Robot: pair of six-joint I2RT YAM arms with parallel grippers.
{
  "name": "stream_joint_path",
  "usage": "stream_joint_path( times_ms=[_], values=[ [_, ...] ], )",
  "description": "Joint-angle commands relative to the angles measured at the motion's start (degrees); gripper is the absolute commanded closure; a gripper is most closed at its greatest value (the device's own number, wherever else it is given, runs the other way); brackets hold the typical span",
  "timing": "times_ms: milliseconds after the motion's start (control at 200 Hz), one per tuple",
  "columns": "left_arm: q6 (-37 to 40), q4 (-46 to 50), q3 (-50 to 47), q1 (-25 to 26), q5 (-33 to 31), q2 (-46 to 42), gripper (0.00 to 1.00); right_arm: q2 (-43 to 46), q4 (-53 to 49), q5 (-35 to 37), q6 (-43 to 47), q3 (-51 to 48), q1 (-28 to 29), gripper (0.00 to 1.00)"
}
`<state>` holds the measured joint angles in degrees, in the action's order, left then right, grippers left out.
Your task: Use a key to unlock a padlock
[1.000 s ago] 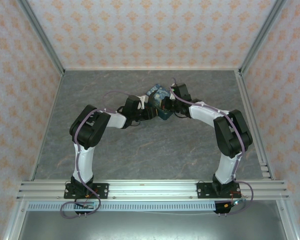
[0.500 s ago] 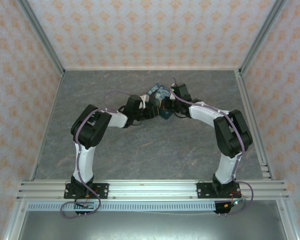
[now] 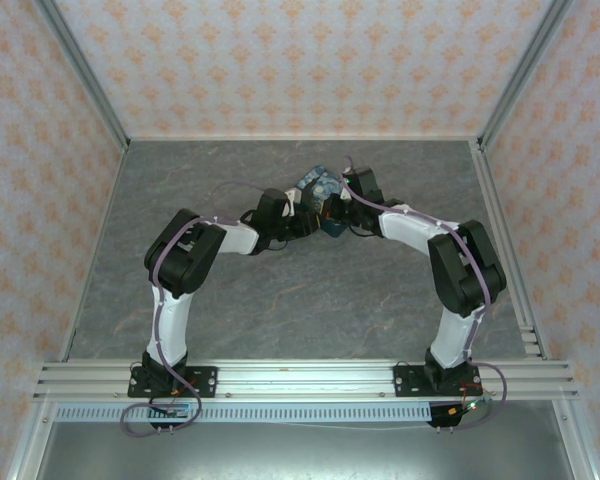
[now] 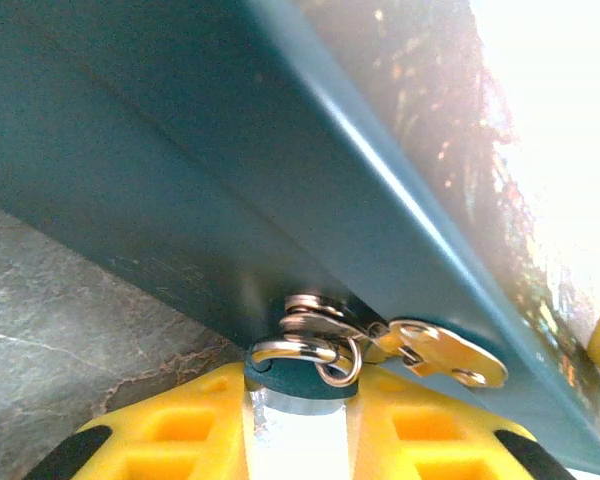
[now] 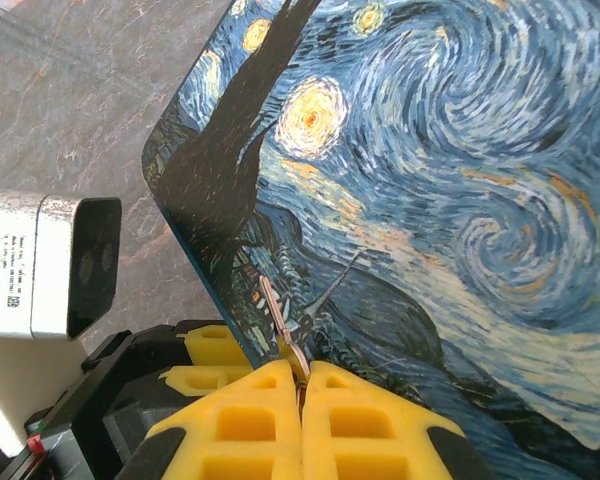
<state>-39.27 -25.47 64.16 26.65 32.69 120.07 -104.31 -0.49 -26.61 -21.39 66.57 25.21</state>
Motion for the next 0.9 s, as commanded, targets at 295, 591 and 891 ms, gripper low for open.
stream_joint_path(
  times_ms=[295, 591, 891],
  values=[
    [-5.2, 2.5, -2.4, 1.7, -1.4, -3.3, 0.76, 13.6, -1.1, 4.6, 7.3, -7.4, 0.0, 1.0],
    [-10.0, 3.1, -4.1, 3.1, -1.3, -6.8, 0.77, 23.7, 6.2, 1.7, 13.2, -25.5, 0.0, 1.0],
    [-15.8, 2.8, -7.0, 4.4, -1.2, -9.8, 0.78, 23.2, 21.5, -1.4, 16.1, -36.9, 0.6, 1.0]
  ],
)
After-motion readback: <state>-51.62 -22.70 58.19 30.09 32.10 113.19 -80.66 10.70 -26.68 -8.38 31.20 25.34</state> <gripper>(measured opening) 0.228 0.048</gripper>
